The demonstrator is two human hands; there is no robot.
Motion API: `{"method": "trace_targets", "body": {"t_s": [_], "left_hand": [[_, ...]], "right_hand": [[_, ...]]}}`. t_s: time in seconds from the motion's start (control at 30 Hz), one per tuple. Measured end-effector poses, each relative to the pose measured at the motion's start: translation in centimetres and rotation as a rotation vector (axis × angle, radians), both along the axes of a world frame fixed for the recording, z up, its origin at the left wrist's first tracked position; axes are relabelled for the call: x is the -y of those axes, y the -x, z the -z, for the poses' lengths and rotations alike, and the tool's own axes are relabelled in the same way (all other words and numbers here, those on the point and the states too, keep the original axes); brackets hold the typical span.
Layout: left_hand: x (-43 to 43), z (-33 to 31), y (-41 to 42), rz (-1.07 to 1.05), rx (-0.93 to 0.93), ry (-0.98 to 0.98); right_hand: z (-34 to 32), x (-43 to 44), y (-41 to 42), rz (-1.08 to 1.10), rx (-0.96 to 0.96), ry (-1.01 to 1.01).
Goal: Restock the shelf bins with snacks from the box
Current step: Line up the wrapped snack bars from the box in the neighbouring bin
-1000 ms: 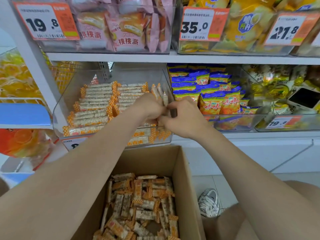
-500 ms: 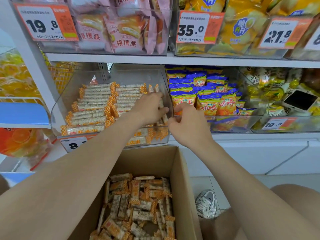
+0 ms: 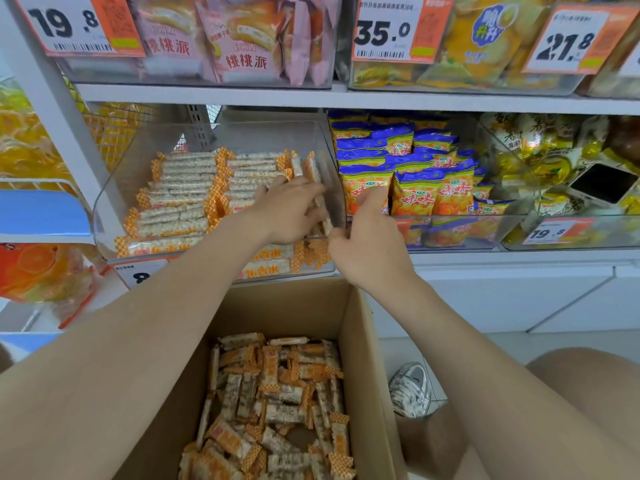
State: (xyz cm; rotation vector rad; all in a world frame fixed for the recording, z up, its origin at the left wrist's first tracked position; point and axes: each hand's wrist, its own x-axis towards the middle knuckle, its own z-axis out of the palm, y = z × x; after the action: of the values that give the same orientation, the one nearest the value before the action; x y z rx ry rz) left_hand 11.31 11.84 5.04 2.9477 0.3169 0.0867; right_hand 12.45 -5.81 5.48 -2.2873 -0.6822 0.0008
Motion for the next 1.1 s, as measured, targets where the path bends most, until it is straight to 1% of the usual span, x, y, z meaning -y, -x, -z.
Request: {"method": "trace_targets", "body": {"t_s": [0.03, 0.07, 0.13, 0.17, 0.23, 0.27, 0.33, 0.4, 0.47, 0.53, 0.57, 0.63, 0.67, 0.77, 0.83, 0.9, 0.97, 1.0, 1.1], "left_hand": [[0.0, -0.1, 0.9, 0.004, 0.09, 0.031], [0.2, -0.1, 2.0, 0.027, 0.219, 0.09], [1.5, 0.1, 5.4, 0.08, 0.471, 0.243], [2.3, 0.5, 7.3, 0.081, 0.566, 0.278], [3.7, 2.1, 10.9, 0.021, 0.663, 0.312], [4.1, 3.5, 12.5, -0.012, 0.648, 0.316], [4.4, 7.3, 14.9, -0.04, 0.484, 0.294], [4.2, 11.7, 16.5, -0.057, 0.239, 0.361], [4.1, 16.1, 17.7, -0.069, -0.066, 0.453], [4.2, 20.3, 18.7, -0.06, -0.372, 0.466], [4.4, 22.1, 19.2, -0.069, -0.487, 0.478], [4.4, 25.4, 20.2, -0.099, -0.66, 0.507], [4.4, 26.8, 20.6, -0.105, -0.733, 0.482], [3.4, 30.5, 21.7, -0.124, -0.882, 0.286], [2.7, 32.3, 22.1, -0.146, -0.956, 0.238], [2.2, 33.7, 22.4, -0.138, -1.006, 0.289], [1.9, 34.8, 22.9, -0.133, -0.983, 0.354], [1.9, 35.2, 23.0, -0.138, -0.969, 0.373], [1.8, 36.0, 23.3, -0.142, -0.944, 0.348]], "right_hand": [[-0.1, 0.2, 0.3, -0.013, 0.026, -0.02], [-0.1, 0.5, 0.7, -0.047, 0.053, -0.034], [-0.2, 1.1, 1.8, -0.159, 0.077, -0.038], [-0.1, 1.4, 2.4, -0.217, 0.068, -0.022], [0.7, 2.1, 3.5, -0.312, 0.017, 0.053], [1.3, 2.4, 4.0, -0.368, -0.02, 0.128], [3.0, 3.0, 5.1, -0.541, -0.125, 0.364], [5.2, 3.1, 6.3, -0.727, -0.237, 0.637], [8.3, 2.8, 7.3, -0.819, -0.304, 0.855], [12.2, 2.4, 8.2, -0.824, -0.355, 0.999], [14.1, 2.3, 8.7, -0.813, -0.367, 1.045], [17.5, 2.2, 9.2, -0.788, -0.393, 1.1], [19.0, 2.1, 9.3, -0.781, -0.41, 1.126], [22.7, 1.6, 9.2, -0.795, -0.468, 1.181], [24.4, 1.0, 9.2, -0.774, -0.503, 1.198], [25.7, 0.7, 9.5, -0.783, -0.587, 1.3], [27.3, 1.0, 10.0, -0.83, -0.72, 1.468], [28.0, 1.3, 10.4, -0.869, -0.752, 1.536], [28.9, 1.7, 11.6, -0.961, -0.808, 1.612]]}}
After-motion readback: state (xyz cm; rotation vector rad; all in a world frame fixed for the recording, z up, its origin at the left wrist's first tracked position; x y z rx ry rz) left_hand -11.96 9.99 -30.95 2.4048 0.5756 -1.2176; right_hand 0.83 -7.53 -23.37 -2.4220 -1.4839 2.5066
